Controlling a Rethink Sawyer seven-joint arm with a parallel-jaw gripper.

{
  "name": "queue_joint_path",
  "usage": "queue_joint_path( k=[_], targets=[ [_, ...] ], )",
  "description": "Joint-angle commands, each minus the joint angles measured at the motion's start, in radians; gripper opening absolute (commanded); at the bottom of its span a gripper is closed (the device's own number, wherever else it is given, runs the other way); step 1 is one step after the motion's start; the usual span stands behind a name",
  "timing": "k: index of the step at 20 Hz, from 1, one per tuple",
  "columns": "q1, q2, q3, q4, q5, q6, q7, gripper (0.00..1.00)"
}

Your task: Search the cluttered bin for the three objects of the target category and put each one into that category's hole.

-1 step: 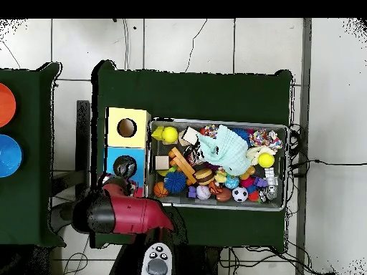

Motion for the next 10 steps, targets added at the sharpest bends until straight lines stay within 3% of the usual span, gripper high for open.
queue_joint_path(
  k=[1, 7, 10],
  targets=[
    [-0.036, -0.037, -0.010, 0.029, -0.021, -0.039, 0.161, 1.00],
    [-0.065, -0.033, 0.028, 0.056, -0.024, -0.126, 0.195, 1.00],
    [-0.040, -0.013, 0.004, 0.040, -0.011, -0.133, 0.198, 1.00]
  ],
)
